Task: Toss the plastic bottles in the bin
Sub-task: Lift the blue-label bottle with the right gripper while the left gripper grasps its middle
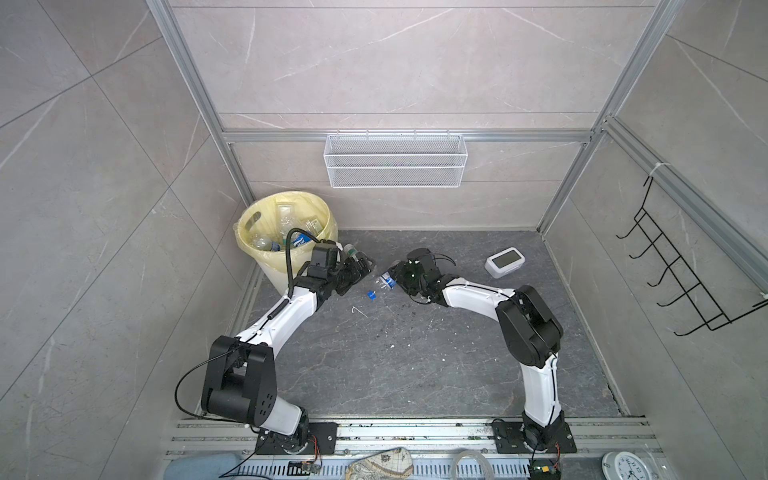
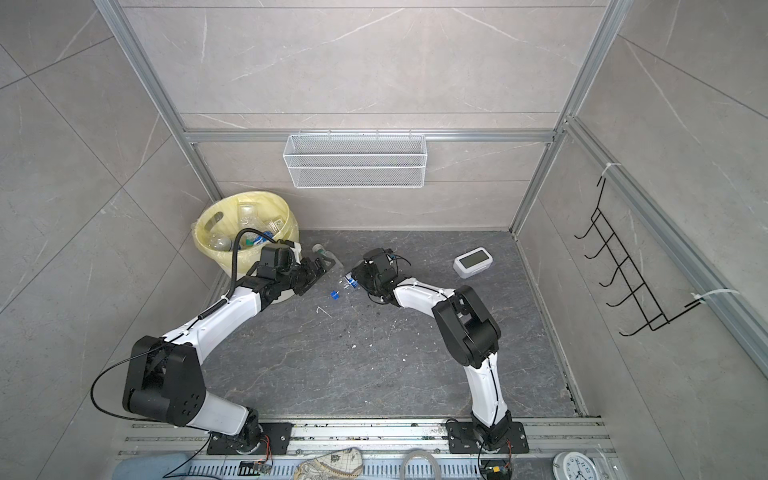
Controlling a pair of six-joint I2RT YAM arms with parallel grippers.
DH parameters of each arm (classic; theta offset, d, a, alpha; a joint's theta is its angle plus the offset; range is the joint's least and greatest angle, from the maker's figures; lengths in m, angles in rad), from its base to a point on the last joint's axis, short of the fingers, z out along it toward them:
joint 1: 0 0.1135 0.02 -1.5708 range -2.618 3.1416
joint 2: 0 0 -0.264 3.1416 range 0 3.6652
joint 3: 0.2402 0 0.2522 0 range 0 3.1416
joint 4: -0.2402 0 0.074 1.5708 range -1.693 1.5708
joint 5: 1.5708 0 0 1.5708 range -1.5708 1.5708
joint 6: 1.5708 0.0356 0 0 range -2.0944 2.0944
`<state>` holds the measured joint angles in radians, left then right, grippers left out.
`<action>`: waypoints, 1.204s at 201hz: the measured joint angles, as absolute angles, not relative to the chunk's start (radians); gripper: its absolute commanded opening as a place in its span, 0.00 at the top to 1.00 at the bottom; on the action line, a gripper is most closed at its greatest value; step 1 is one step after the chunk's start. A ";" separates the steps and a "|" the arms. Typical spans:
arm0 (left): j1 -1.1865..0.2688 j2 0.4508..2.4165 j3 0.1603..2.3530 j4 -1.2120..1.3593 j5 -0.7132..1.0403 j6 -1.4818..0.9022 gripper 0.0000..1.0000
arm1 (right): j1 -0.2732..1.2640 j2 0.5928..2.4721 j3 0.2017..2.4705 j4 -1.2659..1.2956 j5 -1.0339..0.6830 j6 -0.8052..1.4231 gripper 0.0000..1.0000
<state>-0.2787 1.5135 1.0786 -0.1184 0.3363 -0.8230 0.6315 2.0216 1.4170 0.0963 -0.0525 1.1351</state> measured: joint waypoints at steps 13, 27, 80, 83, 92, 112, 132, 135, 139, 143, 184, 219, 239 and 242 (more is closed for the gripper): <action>-0.279 1.525 1.081 -0.118 0.350 -0.823 0.04 | 0.622 1.984 1.417 0.085 -0.064 1.102 0.54; -0.279 1.538 1.082 -0.117 0.371 -0.823 0.05 | 0.611 1.947 1.417 0.075 -0.081 1.070 0.54; -0.290 1.574 1.096 -0.084 0.445 -0.823 0.10 | 0.593 1.893 1.412 0.054 -0.144 0.991 0.54; -0.291 1.576 1.097 -0.081 0.449 -0.823 0.10 | 0.592 1.892 1.411 0.052 -0.149 0.989 0.54; -0.294 1.579 1.097 -0.074 0.458 -0.823 0.11 | 0.592 1.889 1.411 0.046 -0.159 0.984 0.54; -0.301 1.585 1.097 -0.056 0.487 -0.823 0.13 | 0.588 1.885 1.411 0.041 -0.183 0.975 0.54; -0.308 1.589 1.097 -0.038 0.512 -0.823 0.14 | 0.577 1.882 1.413 0.039 -0.213 0.973 0.54; -0.309 1.590 1.097 -0.036 0.514 -0.823 0.15 | 0.575 1.882 1.414 0.038 -0.216 0.971 0.54; -0.310 1.590 1.097 -0.035 0.517 -0.823 0.15 | 0.574 1.882 1.416 0.035 -0.222 0.971 0.54; -0.311 1.591 1.097 -0.033 0.521 -0.823 0.16 | 0.572 1.882 1.420 0.029 -0.226 0.970 0.54; -0.326 1.594 1.102 -0.019 0.546 -0.818 0.22 | 0.566 1.882 1.460 0.009 -0.263 0.947 0.53; -0.336 1.594 1.118 -0.016 0.556 -0.805 0.24 | 0.560 1.882 1.479 -0.007 -0.287 0.931 0.52; -0.339 1.594 1.124 -0.009 0.561 -0.799 0.26 | 0.554 1.883 1.493 -0.016 -0.305 0.922 0.51; -0.340 1.594 1.125 -0.007 0.561 -0.799 0.26 | 0.554 1.883 1.494 -0.016 -0.306 0.922 0.51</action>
<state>-0.3401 1.5940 1.1252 -0.0067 0.5613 -0.7990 0.5537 1.8832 1.4944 -0.0162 -0.3058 0.9218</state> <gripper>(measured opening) 0.749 0.518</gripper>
